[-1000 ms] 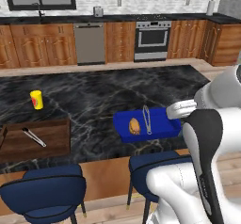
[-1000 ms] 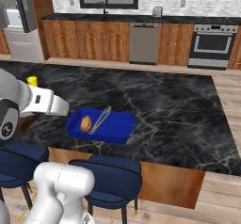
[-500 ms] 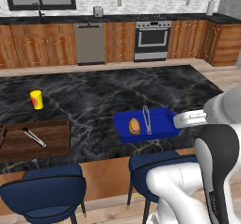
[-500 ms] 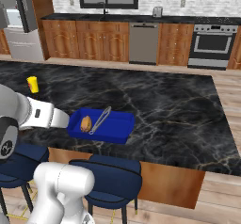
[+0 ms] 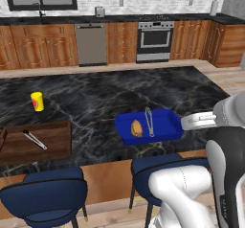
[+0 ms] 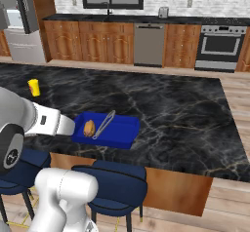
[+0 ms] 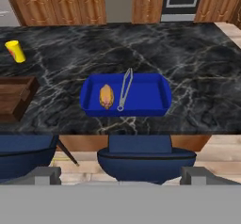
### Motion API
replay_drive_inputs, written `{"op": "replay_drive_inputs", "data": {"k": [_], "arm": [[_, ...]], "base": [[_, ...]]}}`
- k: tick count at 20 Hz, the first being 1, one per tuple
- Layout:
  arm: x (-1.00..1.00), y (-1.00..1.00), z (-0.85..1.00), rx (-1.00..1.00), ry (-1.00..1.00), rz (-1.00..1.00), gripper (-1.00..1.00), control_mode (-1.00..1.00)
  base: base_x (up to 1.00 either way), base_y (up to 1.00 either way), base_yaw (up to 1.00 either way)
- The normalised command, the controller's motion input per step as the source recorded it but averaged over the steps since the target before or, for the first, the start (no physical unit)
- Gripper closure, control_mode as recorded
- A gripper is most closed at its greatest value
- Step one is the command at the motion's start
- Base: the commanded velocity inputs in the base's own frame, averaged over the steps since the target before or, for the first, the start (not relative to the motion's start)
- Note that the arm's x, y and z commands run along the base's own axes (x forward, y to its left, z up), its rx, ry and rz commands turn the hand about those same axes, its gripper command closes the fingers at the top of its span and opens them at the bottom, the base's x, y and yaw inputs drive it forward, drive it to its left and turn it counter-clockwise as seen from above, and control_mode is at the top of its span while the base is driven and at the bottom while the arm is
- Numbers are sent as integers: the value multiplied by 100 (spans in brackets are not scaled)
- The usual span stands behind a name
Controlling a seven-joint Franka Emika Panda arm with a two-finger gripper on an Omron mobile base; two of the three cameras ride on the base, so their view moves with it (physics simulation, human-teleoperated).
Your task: Gather the bell peppers from the fridge and place them on a tray on the dining counter. Then gather the fish and chicken drumstick from the fridge and place them on the other tray.
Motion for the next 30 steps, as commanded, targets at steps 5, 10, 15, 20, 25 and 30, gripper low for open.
{"op": "replay_drive_inputs", "data": {"k": [5, 10, 15, 20, 25, 30], "arm": [[-7, 0, 0, 0, 1, 0, -100, 100], [0, 0, 0, 0, 0, 0, -100, 100], [0, 0, 0, 0, 0, 0, -100, 100], [0, 0, 0, 0, 0, 0, -100, 100], [0, 0, 0, 0, 0, 0, -100, 100], [0, 0, 0, 0, 0, 0, -100, 100]], "base": [[-40, 4, 0], [-99, 63, 0], [-86, 86, 4], [-13, 100, 0], [0, 100, 0], [-1, 100, 1]]}}
